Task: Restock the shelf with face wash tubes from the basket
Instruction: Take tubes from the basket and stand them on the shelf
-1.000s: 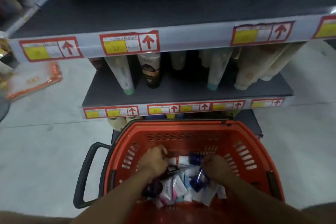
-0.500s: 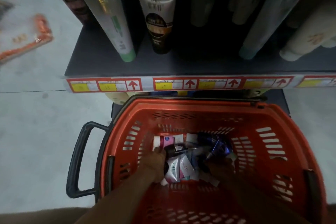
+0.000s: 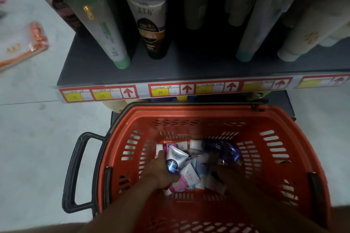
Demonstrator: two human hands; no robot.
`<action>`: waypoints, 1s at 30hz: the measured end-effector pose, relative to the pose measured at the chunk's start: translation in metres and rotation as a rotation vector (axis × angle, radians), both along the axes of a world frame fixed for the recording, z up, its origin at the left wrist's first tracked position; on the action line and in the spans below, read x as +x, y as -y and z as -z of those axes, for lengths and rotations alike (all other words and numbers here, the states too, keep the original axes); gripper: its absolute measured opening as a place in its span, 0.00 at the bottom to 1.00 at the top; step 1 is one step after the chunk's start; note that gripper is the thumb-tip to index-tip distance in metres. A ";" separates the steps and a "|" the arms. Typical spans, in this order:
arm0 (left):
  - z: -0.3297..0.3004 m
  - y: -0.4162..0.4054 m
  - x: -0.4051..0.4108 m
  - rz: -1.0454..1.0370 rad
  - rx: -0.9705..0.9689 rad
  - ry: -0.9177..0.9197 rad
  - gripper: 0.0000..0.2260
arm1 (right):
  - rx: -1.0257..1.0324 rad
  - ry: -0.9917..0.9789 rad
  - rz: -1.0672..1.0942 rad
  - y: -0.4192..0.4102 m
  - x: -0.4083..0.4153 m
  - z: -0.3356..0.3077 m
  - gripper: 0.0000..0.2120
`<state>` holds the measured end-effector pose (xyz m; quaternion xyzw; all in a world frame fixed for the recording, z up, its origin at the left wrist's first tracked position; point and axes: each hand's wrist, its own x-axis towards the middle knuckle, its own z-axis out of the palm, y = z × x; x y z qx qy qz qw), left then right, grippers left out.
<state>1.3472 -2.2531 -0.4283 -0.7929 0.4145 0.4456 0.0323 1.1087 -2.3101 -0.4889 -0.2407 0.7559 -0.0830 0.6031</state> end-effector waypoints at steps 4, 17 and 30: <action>-0.015 0.001 -0.007 -0.174 -0.055 -0.048 0.31 | -0.036 -0.077 -0.108 0.010 -0.014 -0.007 0.09; -0.077 -0.004 -0.036 -0.421 -0.404 -0.248 0.24 | -0.432 -0.221 -0.428 0.005 -0.007 -0.068 0.21; -0.175 -0.021 -0.046 -0.387 -0.606 -0.343 0.28 | -0.794 -0.095 -0.340 -0.022 0.006 -0.191 0.18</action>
